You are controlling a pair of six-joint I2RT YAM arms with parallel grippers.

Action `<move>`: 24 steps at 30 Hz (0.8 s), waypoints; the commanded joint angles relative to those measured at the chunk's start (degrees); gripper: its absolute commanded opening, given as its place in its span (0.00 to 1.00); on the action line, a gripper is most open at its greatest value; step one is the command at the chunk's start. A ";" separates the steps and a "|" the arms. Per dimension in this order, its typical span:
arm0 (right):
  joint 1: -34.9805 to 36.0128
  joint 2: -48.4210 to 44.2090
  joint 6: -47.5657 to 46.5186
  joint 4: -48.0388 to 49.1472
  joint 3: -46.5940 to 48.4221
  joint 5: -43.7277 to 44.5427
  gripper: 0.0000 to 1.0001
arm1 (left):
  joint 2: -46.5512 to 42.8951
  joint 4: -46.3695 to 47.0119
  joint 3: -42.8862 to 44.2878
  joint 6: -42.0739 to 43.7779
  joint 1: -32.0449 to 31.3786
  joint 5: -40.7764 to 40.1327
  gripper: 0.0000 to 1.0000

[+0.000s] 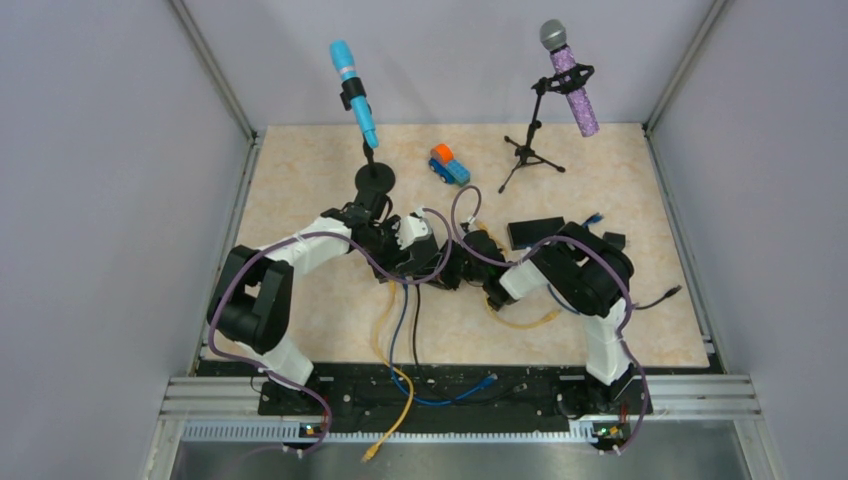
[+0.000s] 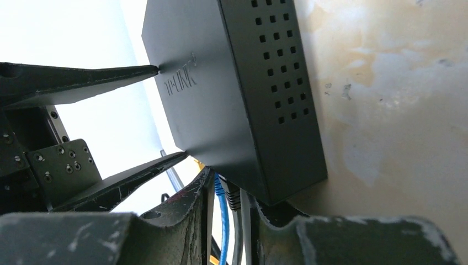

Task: Pull the plug from the switch port
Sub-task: Pull the connector from the switch port.

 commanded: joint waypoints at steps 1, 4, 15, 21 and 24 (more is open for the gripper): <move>-0.77 2.64 1.89 4.32 -0.81 1.39 0.22 | 2.45 -5.26 -0.39 0.58 0.24 1.00 0.68; -0.91 3.09 4.04 9.28 -2.51 1.44 0.14 | 2.83 -5.87 -0.06 0.76 0.22 1.11 0.66; -0.95 -0.82 -4.19 -4.17 -1.07 0.47 0.00 | 3.12 -5.16 0.36 -0.09 0.21 -0.78 0.67; -0.86 -0.31 -3.53 -0.49 -2.86 -2.01 0.00 | 4.36 -5.42 1.71 -1.75 0.57 0.54 0.67; -0.65 -1.09 -5.42 -2.46 -2.47 -1.81 0.00 | 4.27 -5.41 1.62 -1.56 0.65 0.11 0.67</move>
